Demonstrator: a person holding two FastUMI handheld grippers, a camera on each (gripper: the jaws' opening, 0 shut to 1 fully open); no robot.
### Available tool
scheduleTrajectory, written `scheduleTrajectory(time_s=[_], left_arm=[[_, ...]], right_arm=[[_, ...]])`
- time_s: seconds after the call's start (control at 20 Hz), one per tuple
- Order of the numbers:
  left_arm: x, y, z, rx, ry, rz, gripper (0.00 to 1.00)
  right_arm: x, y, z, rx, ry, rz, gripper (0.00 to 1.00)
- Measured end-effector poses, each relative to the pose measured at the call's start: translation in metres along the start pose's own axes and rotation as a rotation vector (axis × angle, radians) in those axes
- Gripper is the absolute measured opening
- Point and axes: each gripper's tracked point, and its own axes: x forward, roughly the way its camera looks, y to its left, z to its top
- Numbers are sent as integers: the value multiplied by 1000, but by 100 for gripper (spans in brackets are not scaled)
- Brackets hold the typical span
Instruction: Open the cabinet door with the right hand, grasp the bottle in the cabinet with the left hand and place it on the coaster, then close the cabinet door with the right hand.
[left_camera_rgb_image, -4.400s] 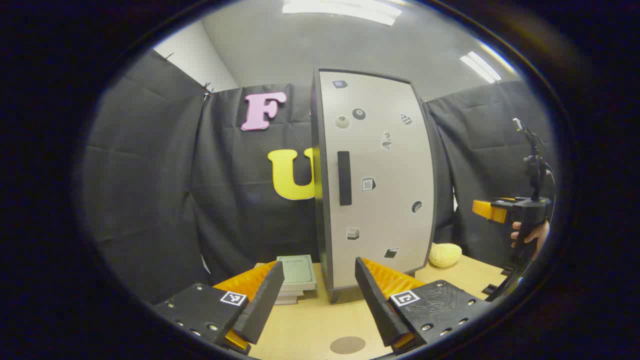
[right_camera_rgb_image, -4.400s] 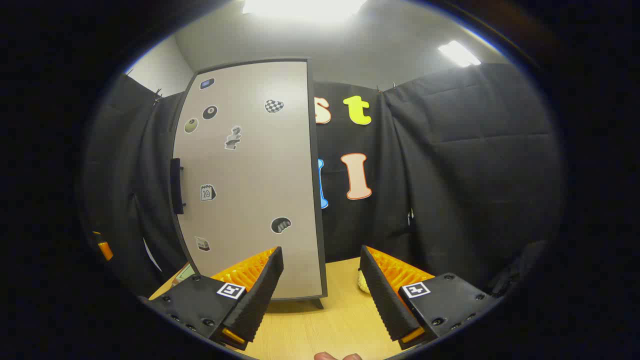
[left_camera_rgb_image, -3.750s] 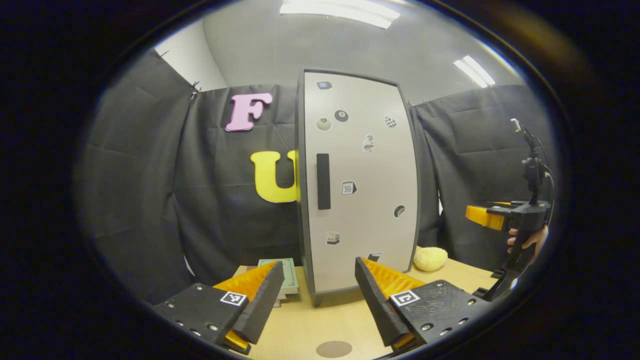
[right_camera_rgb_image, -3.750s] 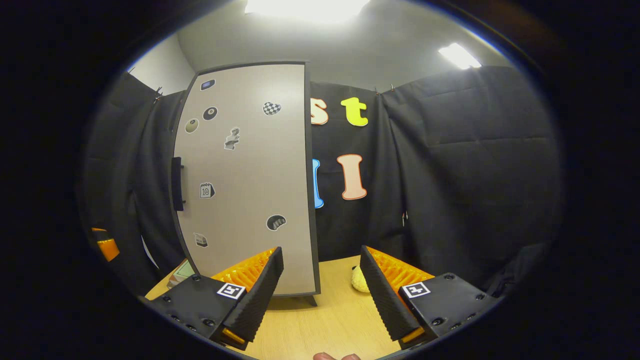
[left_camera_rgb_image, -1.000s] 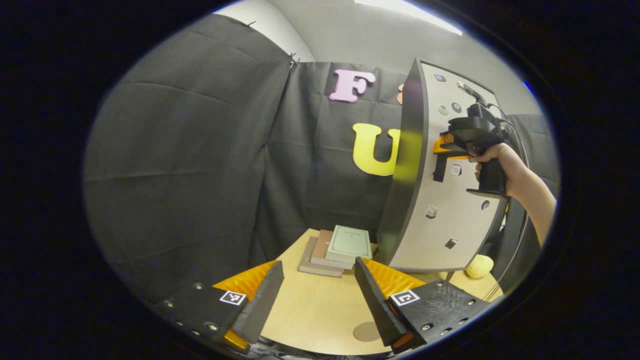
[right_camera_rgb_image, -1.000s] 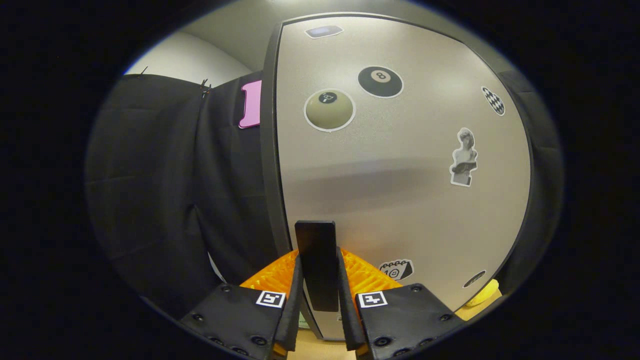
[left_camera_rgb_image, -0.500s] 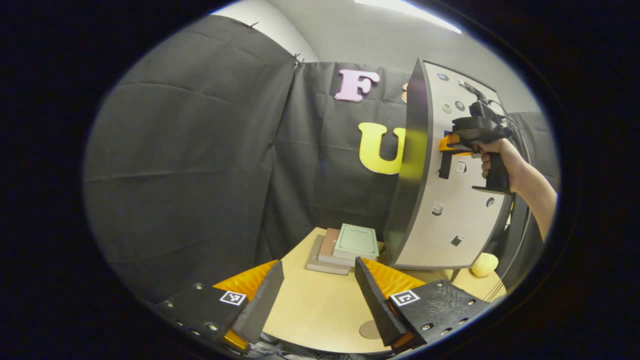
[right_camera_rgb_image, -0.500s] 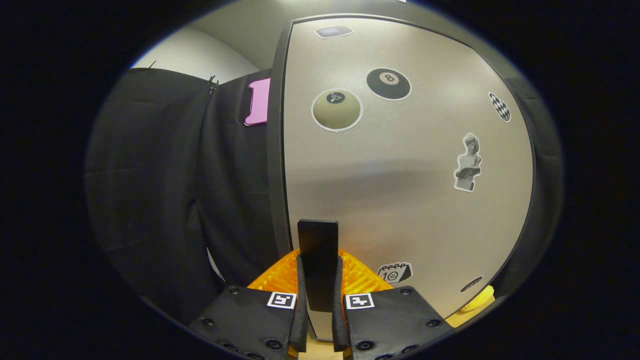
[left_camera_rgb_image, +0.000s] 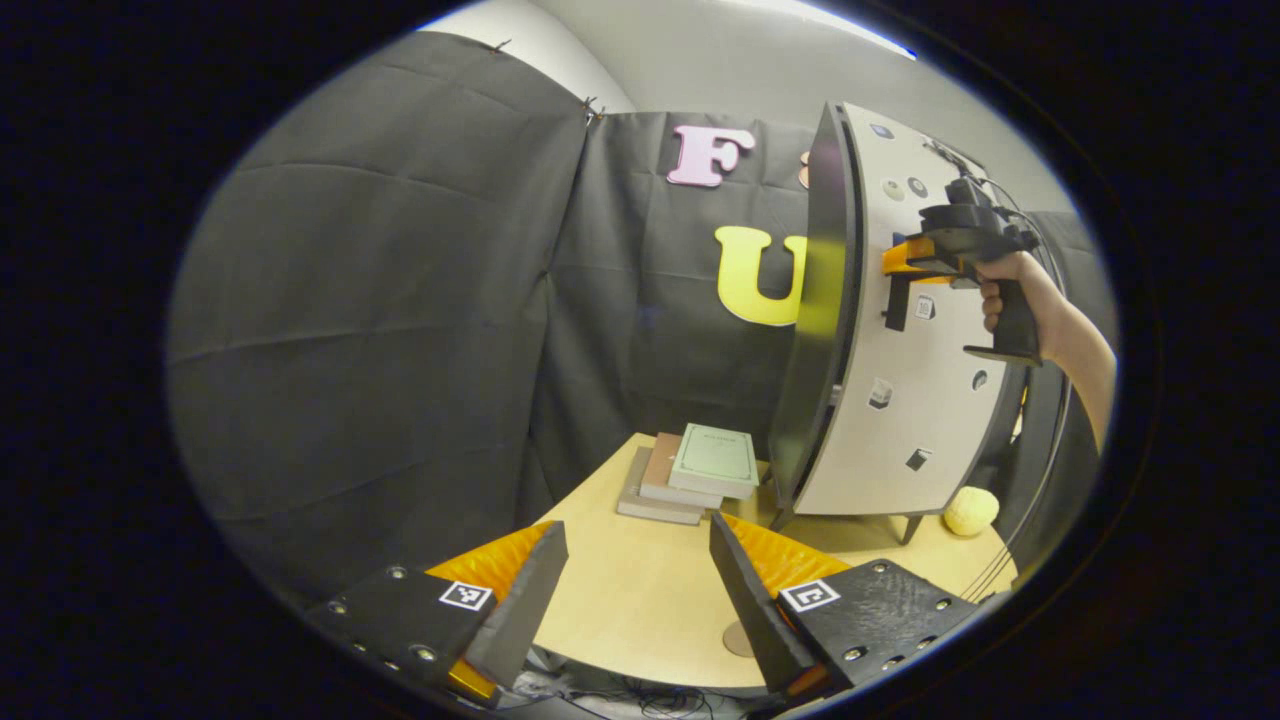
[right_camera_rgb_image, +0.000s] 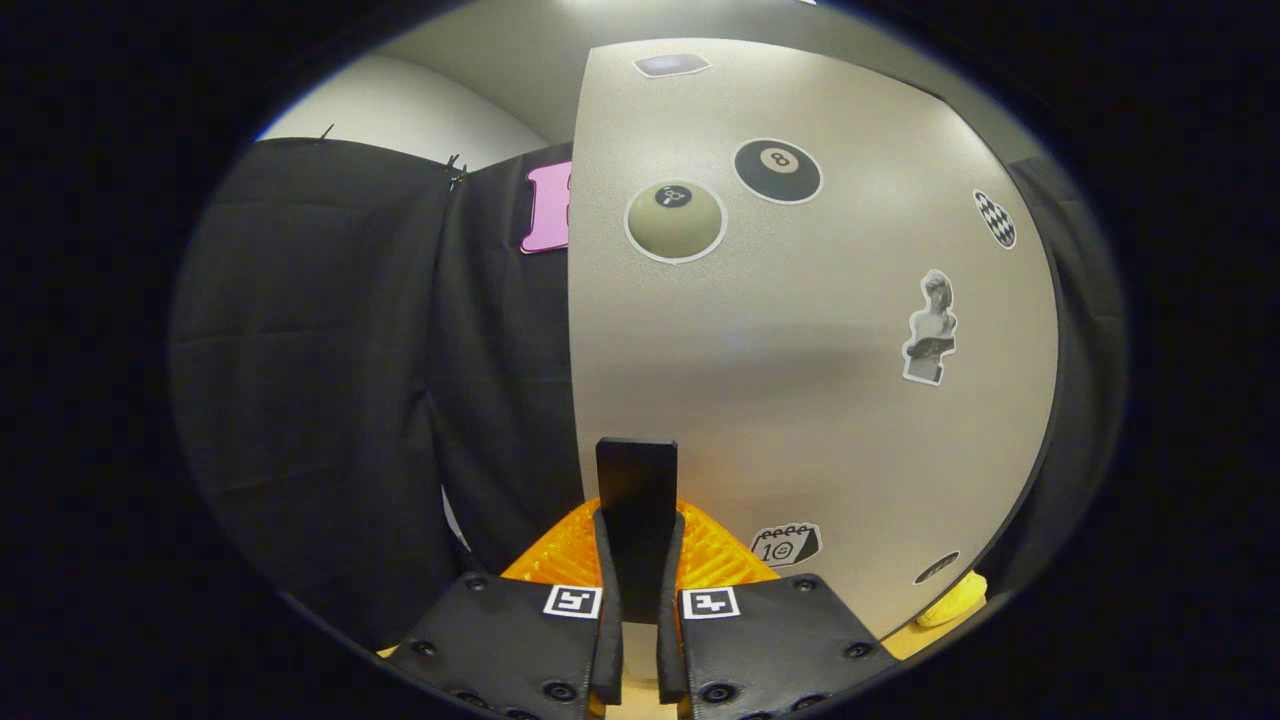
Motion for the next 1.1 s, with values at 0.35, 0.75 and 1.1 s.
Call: scheduleTrajectory(time_s=[0.35,0.75,1.1], left_arm=[[-21,-26,-19,26,22,-50,87],[-27,-64,-17,-10,49,-106,87],[-16,-76,39,13,-48,-47,88]], right_arm=[[0,-1,1,0,-17,65,16],[-3,-2,1,-4,6,167,14],[-6,-3,2,2,11,283,16]])
